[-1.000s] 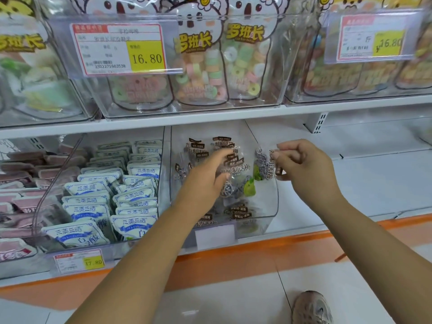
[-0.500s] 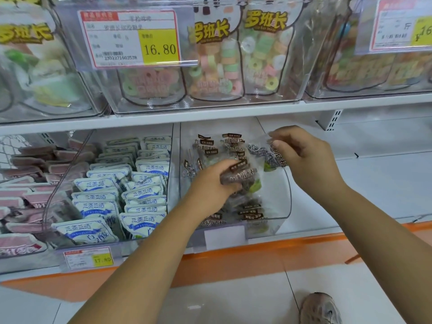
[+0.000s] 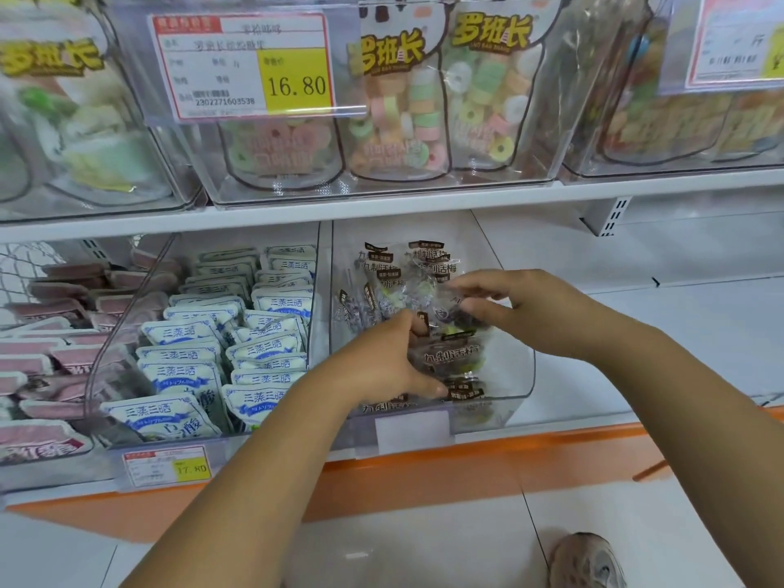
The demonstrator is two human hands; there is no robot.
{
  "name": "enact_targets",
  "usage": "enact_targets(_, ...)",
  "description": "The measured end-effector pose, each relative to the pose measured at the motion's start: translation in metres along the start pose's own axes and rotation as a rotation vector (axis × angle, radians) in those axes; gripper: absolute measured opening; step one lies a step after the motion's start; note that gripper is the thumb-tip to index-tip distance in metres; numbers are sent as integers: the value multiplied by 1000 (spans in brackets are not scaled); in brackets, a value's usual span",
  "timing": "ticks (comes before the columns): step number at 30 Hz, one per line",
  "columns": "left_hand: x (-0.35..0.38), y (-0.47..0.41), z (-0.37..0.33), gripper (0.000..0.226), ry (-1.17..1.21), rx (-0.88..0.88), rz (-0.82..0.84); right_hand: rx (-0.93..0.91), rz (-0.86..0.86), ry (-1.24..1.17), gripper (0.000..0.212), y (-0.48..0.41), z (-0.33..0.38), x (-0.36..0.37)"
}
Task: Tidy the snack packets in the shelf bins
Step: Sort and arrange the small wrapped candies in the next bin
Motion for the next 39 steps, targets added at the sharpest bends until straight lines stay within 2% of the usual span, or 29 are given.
enact_targets(4, 1, 2, -4, 65, 8, 18, 22, 55, 191, 88, 79, 5, -2, 18)
enact_targets(7, -3, 0, -5, 53, 11, 27, -54, 47, 211, 67, 90, 8, 3, 22)
enact_targets(9, -11, 0, -5, 46, 12, 30, -185, 1, 137, 185, 81, 5, 4, 21)
enact_targets(12, -25, 7, -3, 43, 37, 10, -384, -51, -85, 326, 63, 0, 7, 12)
enact_targets(14, -21, 6, -4, 34, -76, 26, -315, -73, -165, 353, 64, -1, 8, 11)
enact_targets(16, -5, 2, -4, 22, -114, 58, -117, -103, -209, 352, 67, -3, 10, 10)
enact_targets(18, 5, 1, -3, 35, -97, 68, 11, -121, -221, 311, 67, -3, 9, 8)
enact_targets(21, 9, -1, 0, 48, -56, 59, 102, -131, -194, 241, 65, -4, 5, 10)
enact_targets(28, 7, -7, 1, 43, -223, 52, 6, -137, -186, 243, 66, 3, 5, 9)
enact_targets(32, 6, -7, 0, 21, -223, 96, -52, -72, -161, 228, 73, 0, 0, 11)
enact_targets(39, 4, -2, -6, 13, -175, 144, -100, -58, -142, 209, 49, -1, -1, 9)
Point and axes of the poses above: each hand's wrist, its own y-axis away from the middle knuckle, its own x-axis out of the palm, z = x × y, the point moved 10 cm from there along -y, towards the middle knuckle, and after that the axes turned 2 degrees about x, right-handed, at the moved point
